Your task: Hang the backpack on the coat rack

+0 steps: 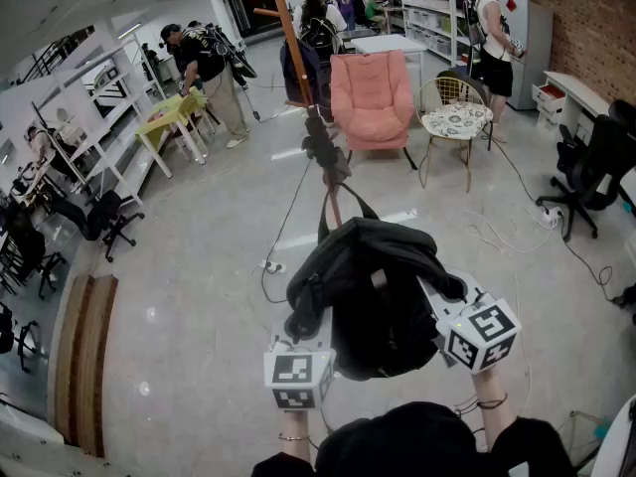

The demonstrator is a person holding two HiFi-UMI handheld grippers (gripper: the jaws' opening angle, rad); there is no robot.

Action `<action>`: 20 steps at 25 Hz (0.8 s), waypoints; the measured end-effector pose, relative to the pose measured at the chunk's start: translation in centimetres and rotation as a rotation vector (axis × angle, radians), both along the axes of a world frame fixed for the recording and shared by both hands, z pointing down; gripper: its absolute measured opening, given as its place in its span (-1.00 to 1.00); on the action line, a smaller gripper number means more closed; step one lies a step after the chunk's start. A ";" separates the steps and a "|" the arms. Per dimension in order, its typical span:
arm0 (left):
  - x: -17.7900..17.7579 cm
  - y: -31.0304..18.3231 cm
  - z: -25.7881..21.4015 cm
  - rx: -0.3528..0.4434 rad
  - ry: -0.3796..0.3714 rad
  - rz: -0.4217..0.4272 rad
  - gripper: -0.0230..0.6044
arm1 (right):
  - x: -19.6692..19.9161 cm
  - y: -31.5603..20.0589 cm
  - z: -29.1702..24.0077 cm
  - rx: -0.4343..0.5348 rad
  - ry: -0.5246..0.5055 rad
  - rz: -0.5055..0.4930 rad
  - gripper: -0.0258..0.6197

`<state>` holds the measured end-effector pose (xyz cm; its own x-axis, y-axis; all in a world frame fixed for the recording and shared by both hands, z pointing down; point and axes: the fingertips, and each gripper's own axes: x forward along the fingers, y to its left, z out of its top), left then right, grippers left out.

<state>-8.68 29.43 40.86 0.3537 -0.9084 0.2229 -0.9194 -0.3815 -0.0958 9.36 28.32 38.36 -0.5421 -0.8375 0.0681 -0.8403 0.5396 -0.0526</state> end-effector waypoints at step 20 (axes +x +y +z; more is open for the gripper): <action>1.3 -3.0 3.2 -0.008 0.011 -0.056 -0.52 | 1.3 -4.2 2.5 -0.015 -0.018 -0.059 -0.80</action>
